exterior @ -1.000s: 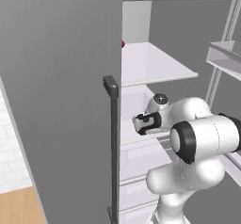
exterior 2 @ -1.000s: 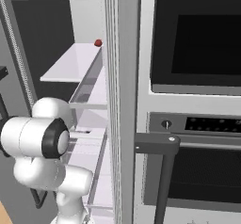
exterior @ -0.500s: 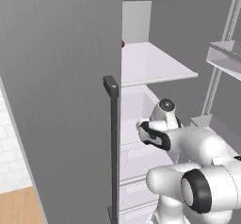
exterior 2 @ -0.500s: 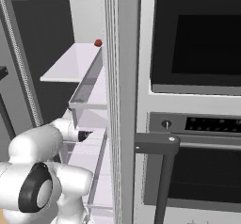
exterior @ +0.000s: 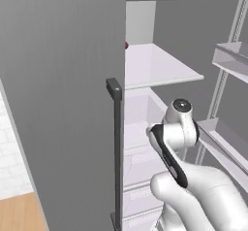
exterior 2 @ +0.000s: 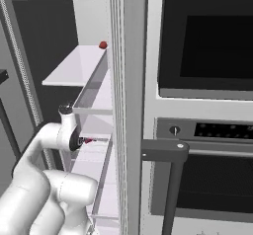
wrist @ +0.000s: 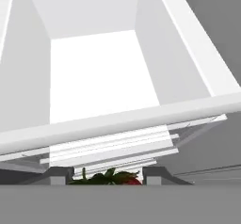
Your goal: Take the strawberry from the fridge and place it on top of the pancake, located on the dining counter.
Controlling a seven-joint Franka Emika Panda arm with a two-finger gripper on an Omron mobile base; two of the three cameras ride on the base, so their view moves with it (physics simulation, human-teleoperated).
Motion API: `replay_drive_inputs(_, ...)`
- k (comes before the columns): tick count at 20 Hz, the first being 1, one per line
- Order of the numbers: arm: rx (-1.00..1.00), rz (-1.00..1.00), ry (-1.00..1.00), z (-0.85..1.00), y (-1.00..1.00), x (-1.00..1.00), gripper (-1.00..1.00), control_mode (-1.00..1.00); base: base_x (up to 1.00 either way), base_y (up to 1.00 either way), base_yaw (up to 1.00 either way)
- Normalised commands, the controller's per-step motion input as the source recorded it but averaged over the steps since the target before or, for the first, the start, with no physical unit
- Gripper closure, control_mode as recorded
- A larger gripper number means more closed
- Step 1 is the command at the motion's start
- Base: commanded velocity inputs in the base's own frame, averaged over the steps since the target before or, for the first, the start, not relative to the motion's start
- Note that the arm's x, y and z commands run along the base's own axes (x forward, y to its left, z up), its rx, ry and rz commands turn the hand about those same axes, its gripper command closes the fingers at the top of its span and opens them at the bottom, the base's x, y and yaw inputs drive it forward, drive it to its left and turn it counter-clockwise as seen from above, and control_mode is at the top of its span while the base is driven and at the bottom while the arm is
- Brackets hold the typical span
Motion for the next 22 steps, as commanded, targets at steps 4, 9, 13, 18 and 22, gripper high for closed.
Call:
replay_drive_inputs(4, 0.00, 0.00, 0.00, 0.34, -0.03, -0.76, 1.00, -1.00, 0.00, 0.00, 0.00)
replay_drive_inputs(9, 0.00, 0.00, 0.00, 0.29, 0.00, -0.73, 1.00, -1.00, 0.00, 0.00, 0.00)
replay_drive_inputs(13, 0.00, 0.00, 0.00, 0.27, 0.00, -0.73, 1.00, -1.00, 0.00, 0.00, 0.00)
replay_drive_inputs(18, 0.00, 0.00, 0.00, 0.21, 0.00, -0.76, 1.00, -1.00, 0.00, 0.00, 0.00)
replay_drive_inputs(22, 0.00, 0.00, 0.00, 0.14, 0.00, -0.71, 1.00, -1.00, 0.00, 0.00, 0.00)
